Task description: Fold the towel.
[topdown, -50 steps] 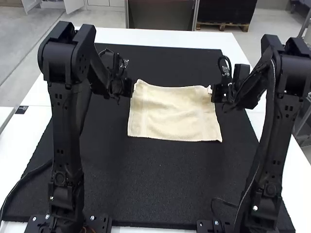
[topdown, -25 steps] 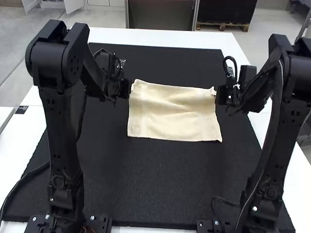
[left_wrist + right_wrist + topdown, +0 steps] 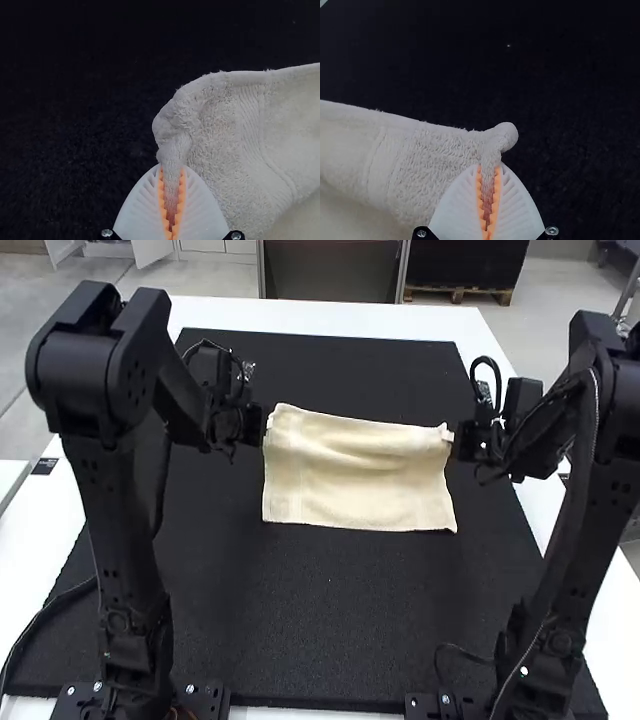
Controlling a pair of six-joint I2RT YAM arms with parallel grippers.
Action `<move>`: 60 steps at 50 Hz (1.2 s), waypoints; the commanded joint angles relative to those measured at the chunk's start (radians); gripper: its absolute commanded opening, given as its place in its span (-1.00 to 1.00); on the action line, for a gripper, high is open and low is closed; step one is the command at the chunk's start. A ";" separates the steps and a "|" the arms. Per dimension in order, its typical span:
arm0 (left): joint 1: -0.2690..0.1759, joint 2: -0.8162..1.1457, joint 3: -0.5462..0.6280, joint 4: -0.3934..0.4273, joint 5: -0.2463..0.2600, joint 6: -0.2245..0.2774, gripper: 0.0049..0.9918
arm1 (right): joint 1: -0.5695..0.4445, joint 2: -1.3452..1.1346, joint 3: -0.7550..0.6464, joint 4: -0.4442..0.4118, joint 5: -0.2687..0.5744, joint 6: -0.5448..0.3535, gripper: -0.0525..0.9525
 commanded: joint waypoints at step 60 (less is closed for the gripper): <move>0.008 -0.214 -0.186 -0.108 0.003 0.045 -0.96 | -0.113 -0.224 -0.183 -0.130 -0.128 -0.091 -0.94</move>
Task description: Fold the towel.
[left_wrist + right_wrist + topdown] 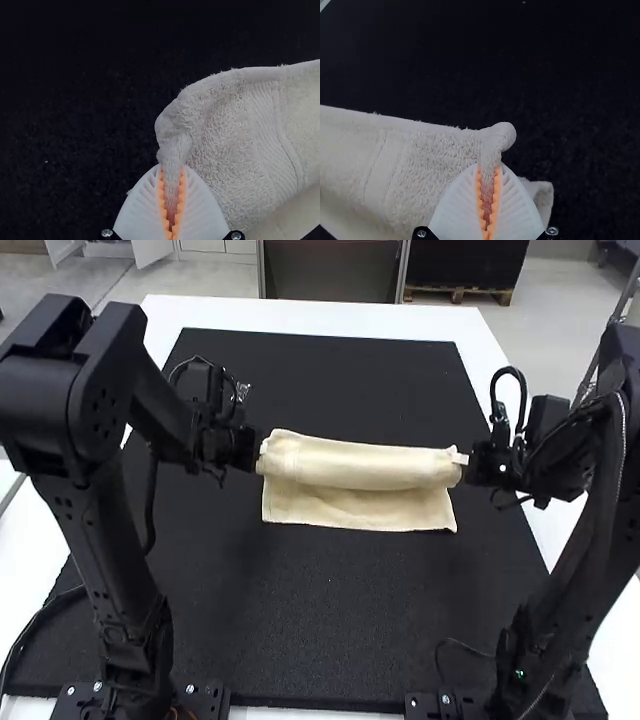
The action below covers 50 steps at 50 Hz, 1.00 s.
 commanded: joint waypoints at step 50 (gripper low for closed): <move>0.004 -0.043 -0.091 -0.030 -0.024 0.078 -0.96 | -0.004 -0.021 -0.086 -0.052 0.026 -0.123 -0.94</move>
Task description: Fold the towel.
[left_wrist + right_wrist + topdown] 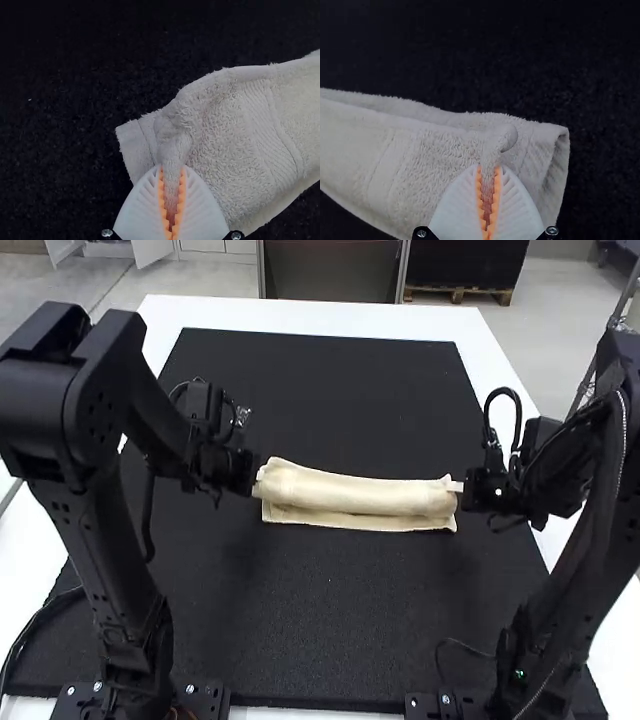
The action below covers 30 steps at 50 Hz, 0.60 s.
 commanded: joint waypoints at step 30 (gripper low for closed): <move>0.005 -0.018 -0.033 0.071 -0.020 0.020 0.00 | -0.006 -0.017 -0.051 0.071 0.105 -0.064 0.14</move>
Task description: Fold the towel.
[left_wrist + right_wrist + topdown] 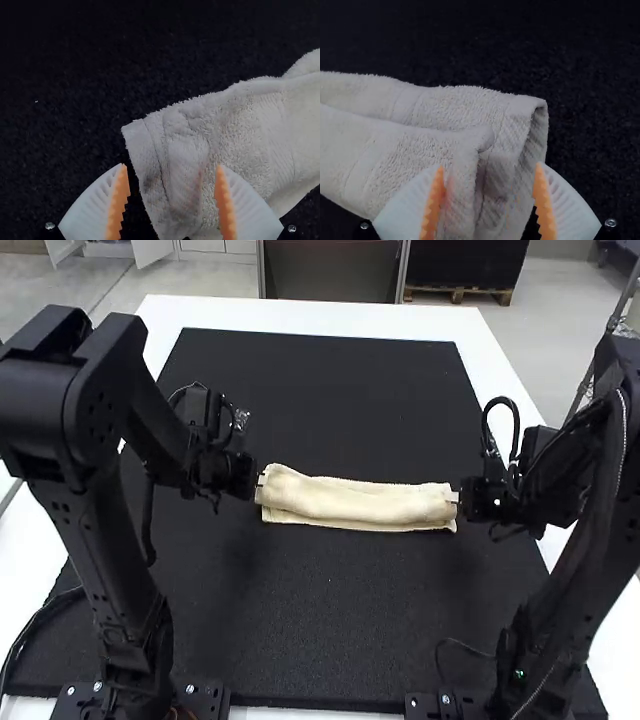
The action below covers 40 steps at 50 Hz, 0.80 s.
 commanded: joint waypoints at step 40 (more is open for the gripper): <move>0.013 -0.014 -0.024 0.086 -0.003 0.008 0.94 | 0.009 0.092 0.017 0.047 0.059 -0.057 0.92</move>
